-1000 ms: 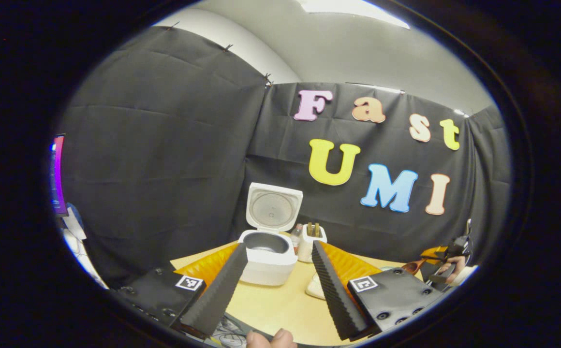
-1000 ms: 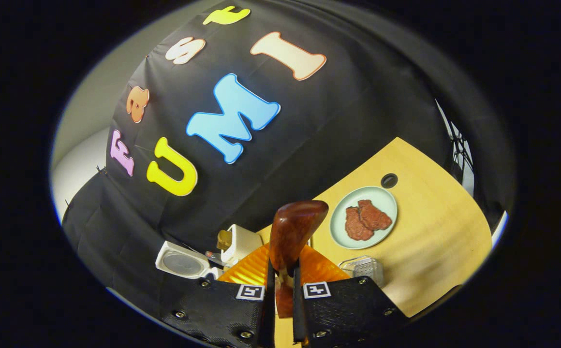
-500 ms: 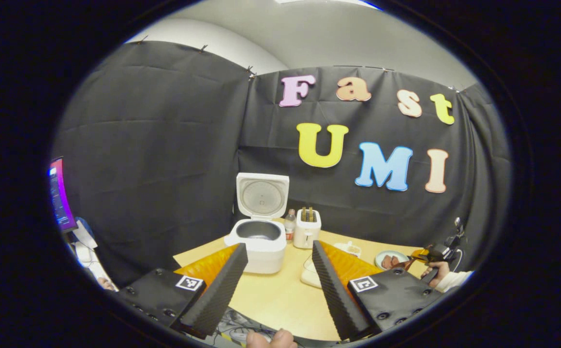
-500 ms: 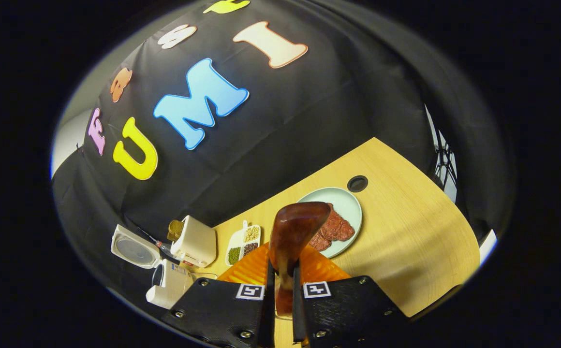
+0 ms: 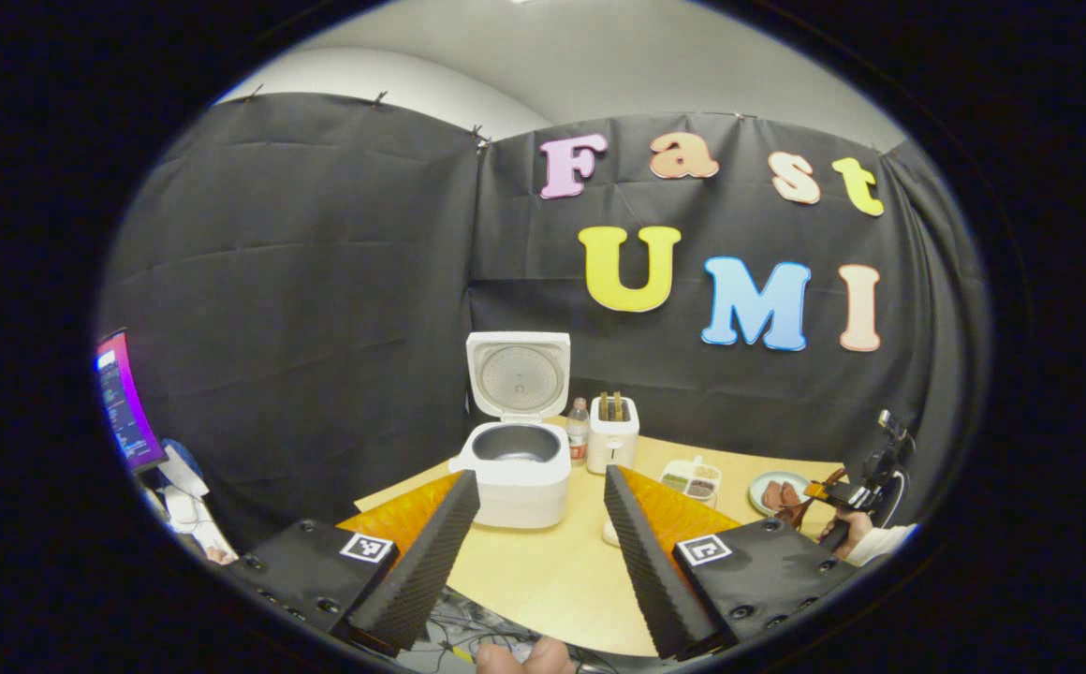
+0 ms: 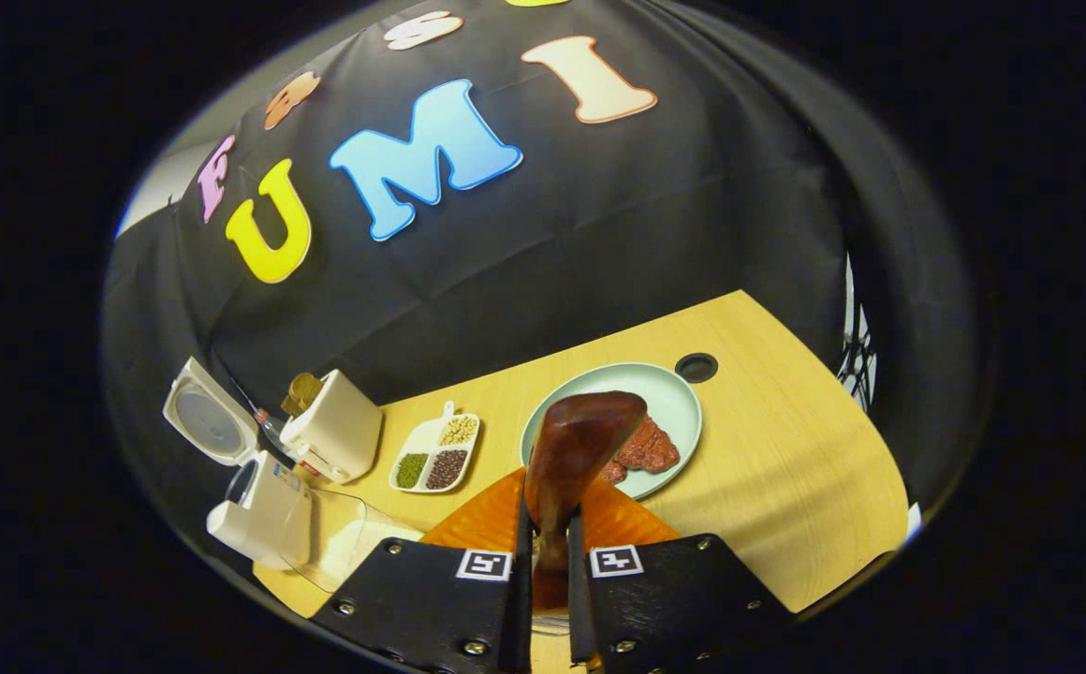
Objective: Close the left gripper, press the button to open the rice cooker; take a wooden spoon from the chopstick holder with the right hand, scoop a spoonful of rice and pour it into the rice cooker, then put the wooden spoon back into the chopstick holder.
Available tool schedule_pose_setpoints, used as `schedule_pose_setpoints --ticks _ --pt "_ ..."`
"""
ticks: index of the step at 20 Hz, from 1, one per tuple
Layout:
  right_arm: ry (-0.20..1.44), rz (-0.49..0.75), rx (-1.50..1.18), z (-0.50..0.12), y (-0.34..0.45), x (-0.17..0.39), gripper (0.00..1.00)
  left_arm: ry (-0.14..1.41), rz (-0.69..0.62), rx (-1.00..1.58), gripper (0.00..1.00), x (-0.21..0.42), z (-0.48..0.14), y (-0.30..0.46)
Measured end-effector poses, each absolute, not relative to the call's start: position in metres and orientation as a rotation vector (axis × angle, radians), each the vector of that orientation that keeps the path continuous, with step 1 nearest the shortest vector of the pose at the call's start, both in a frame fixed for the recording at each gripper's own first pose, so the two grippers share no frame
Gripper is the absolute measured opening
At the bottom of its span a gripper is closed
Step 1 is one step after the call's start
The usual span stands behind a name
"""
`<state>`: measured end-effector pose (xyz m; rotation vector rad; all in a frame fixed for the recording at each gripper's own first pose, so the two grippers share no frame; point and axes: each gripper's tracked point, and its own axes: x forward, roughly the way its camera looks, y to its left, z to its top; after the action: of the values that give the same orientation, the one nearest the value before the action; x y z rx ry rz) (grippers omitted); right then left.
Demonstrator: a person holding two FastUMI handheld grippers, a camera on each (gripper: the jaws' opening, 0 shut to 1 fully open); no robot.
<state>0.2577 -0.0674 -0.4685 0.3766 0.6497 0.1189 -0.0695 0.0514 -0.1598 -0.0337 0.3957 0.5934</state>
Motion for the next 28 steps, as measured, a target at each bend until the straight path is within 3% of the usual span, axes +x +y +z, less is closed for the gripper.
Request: schedule_pose_setpoints --ticks 5,6,9,10,12,19,22,24,26,28 --pt "0.597 0.155 0.172 -0.456 -0.062 0.247 0.24 0.346 0.579 -0.031 0.89 -0.047 -0.146 0.055" --pt "0.597 0.166 0.160 -0.452 -0.059 0.242 0.34 0.331 0.575 -0.026 0.89 -0.043 -0.142 0.057" --pt "0.578 0.153 0.074 -0.444 -0.070 0.231 0.50 0.291 0.557 -0.033 0.89 -0.031 -0.133 0.065" --pt "0.570 0.149 0.051 -0.442 -0.072 0.226 0.65 0.279 0.548 -0.031 0.89 -0.026 -0.131 0.069" --pt "0.557 0.145 0.017 -0.434 -0.076 0.216 0.78 0.254 0.527 -0.033 0.89 -0.016 -0.127 0.080" --pt "0.509 0.121 -0.083 -0.392 -0.065 0.158 0.86 0.147 0.426 -0.098 0.89 0.033 -0.127 0.156" --pt "0.462 0.042 -0.056 -0.352 -0.039 0.135 0.87 0.104 0.391 -0.126 0.88 0.067 -0.127 0.214" --pt "0.450 0.012 -0.014 -0.339 -0.014 0.123 0.92 0.091 0.374 -0.141 0.94 0.094 -0.134 0.252" --pt "0.466 -0.016 -0.040 -0.336 0.003 0.108 0.94 0.068 0.358 -0.162 0.89 0.126 -0.138 0.287" --pt "0.454 -0.038 -0.070 -0.321 0.016 0.097 0.94 0.049 0.339 -0.178 0.94 0.160 -0.144 0.316"
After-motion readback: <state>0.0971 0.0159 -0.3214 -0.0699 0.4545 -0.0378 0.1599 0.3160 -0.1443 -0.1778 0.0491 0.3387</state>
